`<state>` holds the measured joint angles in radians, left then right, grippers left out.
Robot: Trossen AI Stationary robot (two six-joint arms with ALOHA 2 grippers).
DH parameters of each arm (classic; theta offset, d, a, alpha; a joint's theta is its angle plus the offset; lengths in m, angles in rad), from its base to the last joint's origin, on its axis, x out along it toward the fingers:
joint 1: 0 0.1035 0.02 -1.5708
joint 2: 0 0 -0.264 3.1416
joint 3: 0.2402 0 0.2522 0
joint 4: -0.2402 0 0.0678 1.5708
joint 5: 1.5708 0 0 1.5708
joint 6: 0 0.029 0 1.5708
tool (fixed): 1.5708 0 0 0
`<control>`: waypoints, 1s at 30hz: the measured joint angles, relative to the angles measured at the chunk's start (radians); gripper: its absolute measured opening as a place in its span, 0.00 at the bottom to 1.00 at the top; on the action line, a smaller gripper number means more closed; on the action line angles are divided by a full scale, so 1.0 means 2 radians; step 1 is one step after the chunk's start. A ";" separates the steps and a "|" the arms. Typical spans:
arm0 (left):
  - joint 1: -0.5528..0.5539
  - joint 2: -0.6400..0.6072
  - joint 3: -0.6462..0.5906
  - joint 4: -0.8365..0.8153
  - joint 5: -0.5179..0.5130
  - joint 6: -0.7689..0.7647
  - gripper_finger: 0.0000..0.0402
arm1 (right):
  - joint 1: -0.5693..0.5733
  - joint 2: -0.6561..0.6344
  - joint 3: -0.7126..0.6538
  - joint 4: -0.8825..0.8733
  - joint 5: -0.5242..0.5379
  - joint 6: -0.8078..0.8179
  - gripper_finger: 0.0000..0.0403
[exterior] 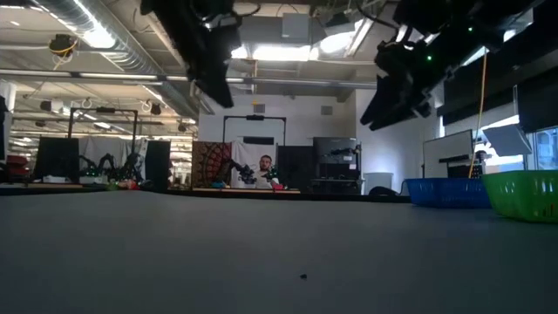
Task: Sort produce into baskets
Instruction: Put the red mushroom into the green basket
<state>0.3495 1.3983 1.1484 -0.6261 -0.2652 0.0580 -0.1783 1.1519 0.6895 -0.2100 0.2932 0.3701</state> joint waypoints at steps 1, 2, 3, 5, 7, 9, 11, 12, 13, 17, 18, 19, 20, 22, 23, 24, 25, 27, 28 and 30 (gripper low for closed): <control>0.008 0.001 0.000 -0.006 0.000 -0.002 0.42 | 0.010 0.005 0.000 0.004 0.000 0.000 0.51; 0.016 0.003 0.000 -0.010 -0.001 -0.009 0.42 | 0.020 0.010 0.000 0.009 0.001 0.000 0.51; 0.023 0.005 0.000 -0.012 -0.001 -0.016 0.42 | 0.029 0.016 0.000 0.015 0.002 0.000 0.51; 0.038 0.010 0.000 -0.006 -0.001 -0.021 0.42 | 0.043 0.029 0.000 0.031 0.005 0.000 0.51; 0.053 0.015 0.000 -0.004 -0.012 -0.021 0.42 | 0.053 0.042 0.000 0.043 0.005 -0.001 0.51; 0.064 0.019 0.000 -0.006 -0.025 -0.019 0.42 | 0.061 0.056 0.000 0.052 0.005 -0.001 0.51; 0.076 0.019 0.000 -0.010 -0.035 -0.019 0.42 | 0.065 0.068 0.000 0.056 0.005 -0.001 0.51; 0.082 0.019 0.000 -0.011 -0.039 -0.022 0.42 | 0.065 0.074 0.000 0.057 0.004 -0.001 0.51; 0.087 0.018 0.000 -0.015 -0.041 -0.026 0.42 | 0.064 0.079 0.000 0.057 0.003 -0.001 0.51; 0.114 0.023 0.000 -0.039 -0.052 -0.035 0.42 | 0.063 0.095 0.000 0.058 0.001 -0.001 0.51; 0.120 0.025 0.001 -0.039 -0.056 -0.039 0.42 | 0.063 0.097 0.000 0.062 0.001 -0.001 0.51; 0.127 0.028 0.001 -0.042 -0.055 -0.041 0.42 | 0.063 0.098 0.000 0.066 0.001 -0.003 0.51; 0.132 0.030 0.001 -0.044 -0.055 -0.041 0.42 | 0.063 0.098 0.000 0.068 0.001 -0.004 0.51; 0.141 0.032 0.001 -0.044 -0.055 -0.037 0.42 | 0.063 0.098 0.000 0.078 0.001 -0.006 0.51; 0.147 0.032 0.001 -0.048 -0.055 -0.035 0.42 | 0.063 0.098 0.000 0.080 0.001 -0.006 0.51; 0.152 0.033 0.001 -0.052 -0.055 -0.033 0.42 | 0.063 0.098 0.000 0.080 0.001 -0.006 0.51; 0.157 0.034 0.001 -0.052 -0.055 -0.034 0.42 | 0.063 0.098 0.000 0.081 0.001 -0.006 0.51; 0.168 0.039 0.001 -0.059 -0.055 -0.033 0.44 | 0.063 0.098 0.000 0.081 0.000 -0.006 0.51; 0.173 0.043 0.001 -0.066 -0.055 -0.033 0.46 | 0.063 0.098 0.000 0.080 -0.002 -0.006 0.51; 0.186 0.056 0.001 -0.074 -0.055 -0.033 0.51 | 0.063 0.098 0.000 0.081 -0.012 -0.006 0.51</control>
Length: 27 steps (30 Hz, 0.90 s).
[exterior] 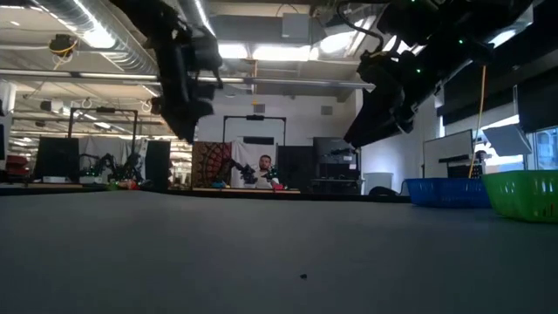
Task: Sort produce into baskets
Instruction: Put the red mushroom into the green basket
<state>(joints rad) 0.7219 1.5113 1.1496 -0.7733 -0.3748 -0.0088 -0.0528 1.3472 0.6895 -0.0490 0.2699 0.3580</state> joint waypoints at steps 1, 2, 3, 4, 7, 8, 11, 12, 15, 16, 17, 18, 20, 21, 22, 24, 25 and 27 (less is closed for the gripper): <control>0.007 0.009 0.000 -0.005 0.000 0.000 0.54 | 0.000 0.000 0.000 0.000 -0.001 0.000 0.51; 0.014 0.018 0.000 -0.009 0.000 -0.001 0.56 | 0.000 0.000 0.000 0.000 -0.001 0.000 0.51; 0.020 0.027 0.000 -0.012 0.000 -0.001 0.58 | 0.000 0.000 0.000 0.000 -0.001 -0.002 0.51; 0.027 0.035 0.000 -0.015 -0.001 -0.001 0.60 | 0.000 0.000 0.000 0.000 -0.001 -0.003 0.51; 0.045 0.062 0.000 -0.015 -0.009 -0.001 0.62 | 0.000 0.000 0.000 0.000 -0.001 -0.006 0.51; 0.050 0.070 0.000 -0.015 -0.014 0.000 0.62 | 0.000 0.000 0.000 0.000 -0.001 -0.008 0.51; 0.066 0.092 0.000 -0.012 -0.040 0.006 0.61 | 0.000 0.000 0.000 0.000 -0.001 -0.009 0.51; 0.071 0.099 0.000 -0.014 -0.048 0.005 0.61 | 0.000 0.000 0.000 0.000 -0.001 -0.009 0.51; 0.085 0.114 0.000 -0.023 -0.071 -0.009 0.59 | 0.000 0.000 0.000 0.000 -0.001 -0.011 0.51; 0.090 0.119 0.000 -0.027 -0.076 -0.013 0.58 | 0.000 0.000 0.000 0.000 -0.001 -0.011 0.51; 0.095 0.124 0.000 -0.030 -0.078 -0.018 0.58 | 0.000 0.000 0.000 0.000 -0.001 -0.011 0.51; 0.100 0.129 0.000 -0.030 -0.079 -0.021 0.57 | 0.000 0.000 0.000 0.000 -0.001 -0.011 0.51; 0.110 0.137 0.000 -0.032 -0.080 -0.026 0.56 | 0.000 0.000 0.000 0.000 -0.001 -0.011 0.51; 0.114 0.141 0.000 -0.034 -0.081 -0.028 0.55 | 0.000 0.000 0.000 0.000 -0.001 -0.011 0.51; 0.118 0.146 0.000 -0.038 -0.083 -0.030 0.54 | 0.000 0.000 0.000 0.000 -0.001 -0.011 0.51; 0.126 0.155 0.000 -0.043 -0.087 -0.031 0.53 | 0.000 0.000 0.000 -0.001 -0.001 -0.011 0.51; 0.129 0.159 0.000 -0.043 -0.091 -0.032 0.53 | 0.000 0.000 0.000 -0.001 -0.001 -0.011 0.51; 0.135 0.163 0.000 -0.042 -0.094 -0.032 0.52 | 0.000 0.000 0.000 -0.001 -0.001 -0.011 0.51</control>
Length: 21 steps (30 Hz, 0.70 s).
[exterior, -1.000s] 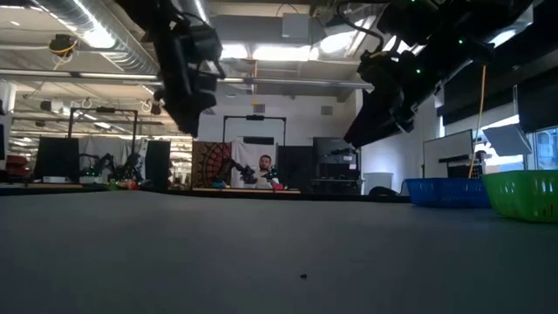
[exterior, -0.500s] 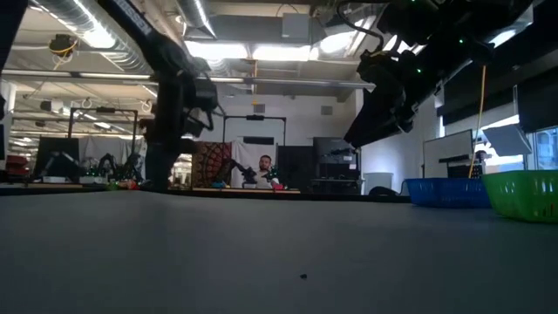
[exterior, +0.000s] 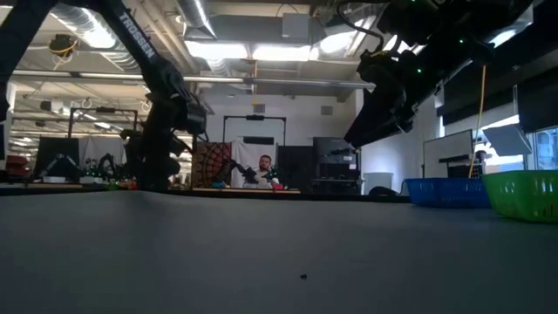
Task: Sort produce into baskets
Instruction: Put the red mushroom into the green basket
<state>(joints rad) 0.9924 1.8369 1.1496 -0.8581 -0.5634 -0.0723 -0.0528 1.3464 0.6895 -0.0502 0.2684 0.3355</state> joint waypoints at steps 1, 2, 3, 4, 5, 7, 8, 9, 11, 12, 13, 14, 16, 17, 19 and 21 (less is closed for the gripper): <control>0.002 0.002 0.000 0.000 -0.002 0.000 0.51 | 0.000 0.000 0.000 0.000 0.000 0.000 0.51; 0.004 0.003 0.000 0.000 -0.006 0.000 0.51 | 0.000 0.000 0.000 0.000 0.000 0.000 0.51; 0.007 0.004 0.000 0.000 -0.012 0.000 0.50 | 0.000 0.000 0.000 0.000 0.000 0.000 0.51; 0.009 0.005 0.000 0.001 -0.020 0.000 0.50 | 0.000 0.000 0.000 0.000 0.000 0.000 0.51; 0.012 0.006 0.000 0.002 -0.022 0.000 0.49 | 0.000 0.000 0.000 0.000 0.000 0.000 0.51; 0.018 0.011 0.000 0.008 -0.020 0.001 0.48 | 0.000 0.000 0.000 0.000 0.000 0.000 0.51; 0.020 0.013 0.000 0.009 -0.017 0.005 0.48 | 0.000 0.000 0.000 0.000 0.000 0.000 0.51; 0.022 0.015 0.000 0.009 -0.011 0.011 0.47 | 0.000 0.000 0.000 0.000 0.000 0.000 0.51; 0.025 0.020 0.000 0.009 0.001 0.021 0.46 | 0.000 0.000 0.000 0.000 0.000 0.000 0.51; 0.025 0.023 0.000 0.009 0.003 0.023 0.45 | 0.000 0.000 0.000 0.000 0.000 0.000 0.51; 0.025 0.025 0.000 0.010 0.004 0.025 0.44 | 0.000 0.000 0.000 0.000 0.000 0.000 0.51; 0.025 0.026 0.000 0.010 0.005 0.026 0.43 | 0.000 0.000 0.000 0.000 0.000 0.000 0.51; 0.025 0.027 0.000 0.010 0.006 0.028 0.39 | 0.000 0.000 0.000 0.000 0.000 0.000 0.51; 0.025 0.027 0.000 0.009 0.007 0.028 0.37 | 0.000 0.000 0.000 0.000 0.000 0.000 0.51; 0.025 0.027 0.000 0.009 0.007 0.030 0.33 | 0.000 0.000 0.000 0.000 0.000 0.000 0.51; 0.025 0.027 0.000 0.006 0.008 0.038 0.28 | 0.000 0.000 0.000 0.000 0.000 0.000 0.51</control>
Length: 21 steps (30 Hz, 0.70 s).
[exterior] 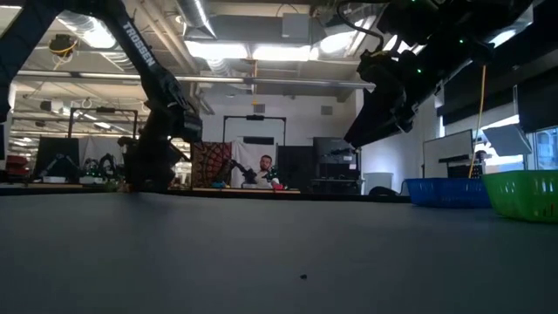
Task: Sort produce into baskets
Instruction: Put the red mushroom into the green basket
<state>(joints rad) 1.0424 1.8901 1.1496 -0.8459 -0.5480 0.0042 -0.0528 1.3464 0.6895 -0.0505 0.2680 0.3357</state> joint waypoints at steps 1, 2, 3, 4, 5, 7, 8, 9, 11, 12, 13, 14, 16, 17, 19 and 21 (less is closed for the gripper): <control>-0.001 0.000 0.000 -0.001 0.000 0.004 0.25 | 0.000 0.000 0.000 0.000 0.000 0.001 0.51; -0.001 0.000 0.000 -0.002 0.000 0.007 0.23 | 0.000 0.000 0.000 0.000 -0.004 0.002 0.51; -0.001 0.000 0.000 -0.004 0.000 0.009 0.21 | 0.000 0.000 0.000 0.000 -0.007 0.002 0.51; -0.001 0.000 0.000 -0.005 0.000 0.010 0.19 | 0.000 0.000 0.000 0.000 -0.011 0.002 0.51; -0.002 0.000 0.000 -0.006 0.001 0.011 0.17 | 0.000 0.000 0.000 0.000 -0.013 0.002 0.51; -0.003 0.000 0.000 -0.006 0.001 0.011 0.14 | 0.000 0.000 0.000 0.000 -0.013 0.002 0.51; -0.004 0.000 0.000 -0.006 0.001 0.012 0.13 | 0.000 0.000 0.000 0.000 -0.013 0.002 0.51; -0.007 0.000 0.000 -0.006 0.001 0.012 0.12 | 0.000 0.000 0.000 0.000 -0.013 0.002 0.51; -0.015 -0.001 0.000 -0.007 0.001 0.012 0.10 | 0.000 0.000 0.000 0.000 -0.013 0.002 0.51; -0.020 -0.003 0.000 -0.009 0.004 0.012 0.10 | 0.000 0.000 0.000 0.000 -0.013 0.002 0.51; -0.026 -0.006 0.000 -0.010 0.006 0.012 0.09 | 0.000 0.000 0.000 0.000 -0.013 0.003 0.51; -0.032 -0.011 0.000 -0.009 0.011 0.013 0.09 | 0.000 0.000 0.000 0.000 -0.013 0.002 0.51; -0.046 -0.024 0.000 -0.012 0.021 0.014 0.09 | 0.000 0.000 0.000 0.000 -0.013 0.001 0.51; -0.054 -0.032 0.000 -0.015 0.026 0.015 0.10 | 0.000 0.000 0.000 0.000 -0.013 0.001 0.51; -0.071 -0.050 0.000 -0.018 0.040 0.015 0.10 | 0.000 0.000 0.000 0.000 -0.013 0.001 0.51; -0.091 -0.073 0.000 -0.017 0.064 0.015 0.11 | 0.000 0.000 0.000 0.000 -0.013 0.000 0.51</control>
<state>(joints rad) 0.8607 1.7438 1.1496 -0.8793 -0.4202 0.0335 -0.0525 1.3464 0.6895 -0.0513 0.2417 0.3367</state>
